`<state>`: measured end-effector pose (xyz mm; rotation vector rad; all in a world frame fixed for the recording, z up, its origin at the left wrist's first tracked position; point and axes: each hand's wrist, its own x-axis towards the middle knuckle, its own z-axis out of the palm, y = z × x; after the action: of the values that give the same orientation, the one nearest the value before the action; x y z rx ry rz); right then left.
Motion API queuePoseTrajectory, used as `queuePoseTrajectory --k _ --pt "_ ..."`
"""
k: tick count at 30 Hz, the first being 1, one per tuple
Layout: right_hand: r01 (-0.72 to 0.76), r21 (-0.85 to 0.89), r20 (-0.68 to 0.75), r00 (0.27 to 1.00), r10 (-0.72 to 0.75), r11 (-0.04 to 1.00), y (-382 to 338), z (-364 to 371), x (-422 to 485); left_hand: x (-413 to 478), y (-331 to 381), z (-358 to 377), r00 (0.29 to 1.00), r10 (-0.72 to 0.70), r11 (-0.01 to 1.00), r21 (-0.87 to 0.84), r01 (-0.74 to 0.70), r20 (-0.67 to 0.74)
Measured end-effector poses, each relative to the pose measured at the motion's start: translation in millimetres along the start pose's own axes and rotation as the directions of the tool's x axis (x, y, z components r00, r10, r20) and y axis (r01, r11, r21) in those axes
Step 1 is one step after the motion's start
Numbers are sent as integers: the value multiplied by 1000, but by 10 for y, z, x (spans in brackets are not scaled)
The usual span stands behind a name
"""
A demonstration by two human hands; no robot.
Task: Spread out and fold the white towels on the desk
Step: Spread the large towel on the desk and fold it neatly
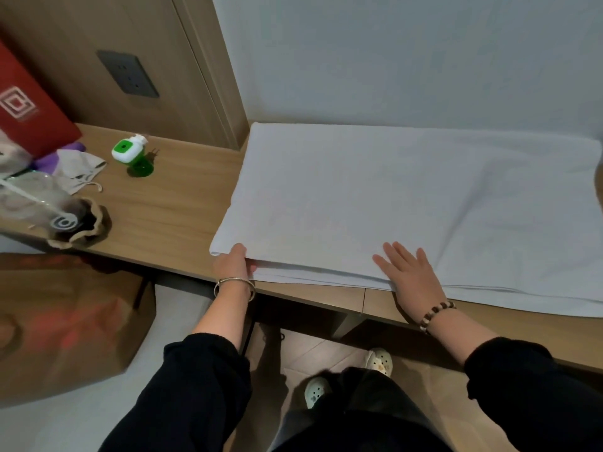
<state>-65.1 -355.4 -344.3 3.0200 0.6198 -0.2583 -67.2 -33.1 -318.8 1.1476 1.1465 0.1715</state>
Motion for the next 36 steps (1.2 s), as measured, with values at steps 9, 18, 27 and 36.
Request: queuePoseTrajectory --k 9,18,27,36 --pt "-3 189 -432 898 86 982 -151 -159 55 223 102 -285 999 -31 999 -9 31 -33" --pt "12 352 -312 944 106 936 -121 -60 105 309 66 -445 999 -27 994 -107 32 46" --pt "70 119 -98 993 -59 990 -184 -15 55 12 -13 -224 752 655 323 876 -359 67" --pt "-14 50 -56 998 17 999 -72 -105 -5 -473 -837 519 371 18 -530 324 -784 928"
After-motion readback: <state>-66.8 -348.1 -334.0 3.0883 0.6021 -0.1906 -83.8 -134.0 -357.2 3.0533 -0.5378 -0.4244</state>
